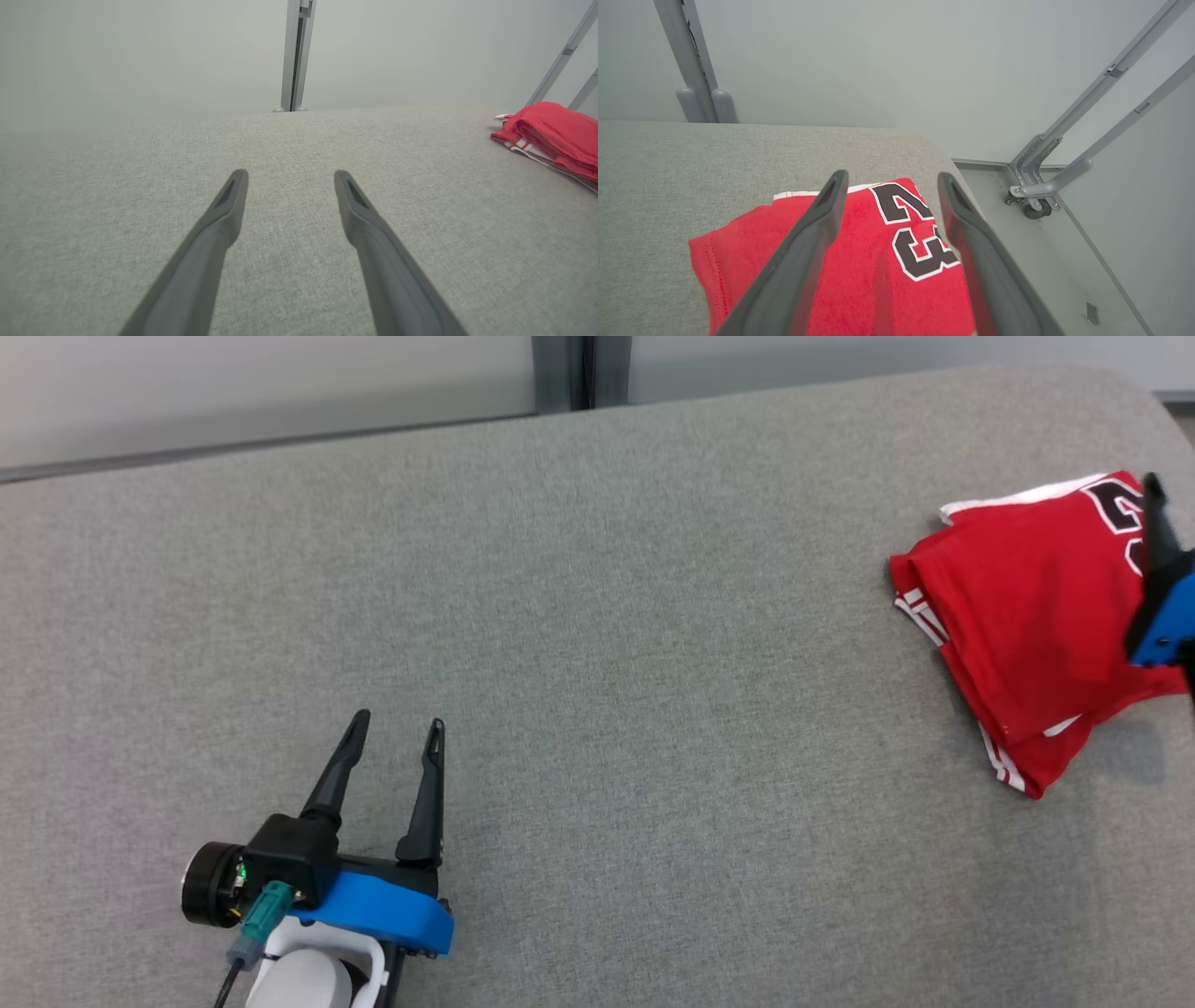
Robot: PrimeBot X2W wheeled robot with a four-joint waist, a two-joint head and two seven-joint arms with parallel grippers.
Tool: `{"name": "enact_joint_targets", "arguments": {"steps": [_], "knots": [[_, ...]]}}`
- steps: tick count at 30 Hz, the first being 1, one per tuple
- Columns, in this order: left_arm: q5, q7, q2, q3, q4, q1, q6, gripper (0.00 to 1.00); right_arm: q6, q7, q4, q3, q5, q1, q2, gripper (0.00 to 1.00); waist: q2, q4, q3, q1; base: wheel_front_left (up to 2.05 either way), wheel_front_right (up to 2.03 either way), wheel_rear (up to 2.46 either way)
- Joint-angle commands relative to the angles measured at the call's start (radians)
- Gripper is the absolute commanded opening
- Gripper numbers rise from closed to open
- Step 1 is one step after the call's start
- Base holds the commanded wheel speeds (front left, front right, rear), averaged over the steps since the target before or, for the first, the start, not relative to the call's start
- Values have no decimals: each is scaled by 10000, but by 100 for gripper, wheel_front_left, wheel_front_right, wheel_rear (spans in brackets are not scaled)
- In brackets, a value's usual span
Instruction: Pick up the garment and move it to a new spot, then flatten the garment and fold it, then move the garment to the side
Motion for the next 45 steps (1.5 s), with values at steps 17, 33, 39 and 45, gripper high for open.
{"name": "enact_joint_targets", "arguments": {"steps": [17, 33, 39, 45], "knots": [[-1188, -296, -408, 1356, 516, 1000, 480, 100, -1, -3160, -1278, 1467, 381, 3191, 2495, 100, 0, 668, -2048, 0, 0, 0, 0], [-1114, -307, -671, 1486, 400, 2201, 459, 100, -1, -4089, -3012, 1992, 1637, 6494, 2661, 100, 0, 977, -2315, 0, 0, 0, 0], [-957, -309, -700, 1493, 257, 2204, 402, 100, -1, -4179, -3073, 2141, 1700, 6696, 2661, 100, 0, 963, -2352, 0, 0, 0, 0], [-962, -309, -734, 1530, 314, 2186, 328, 100, -1, -4192, -3029, 2068, 1621, 6697, 2661, 100, 0, 971, -2357, 0, 0, 0, 0]]}}
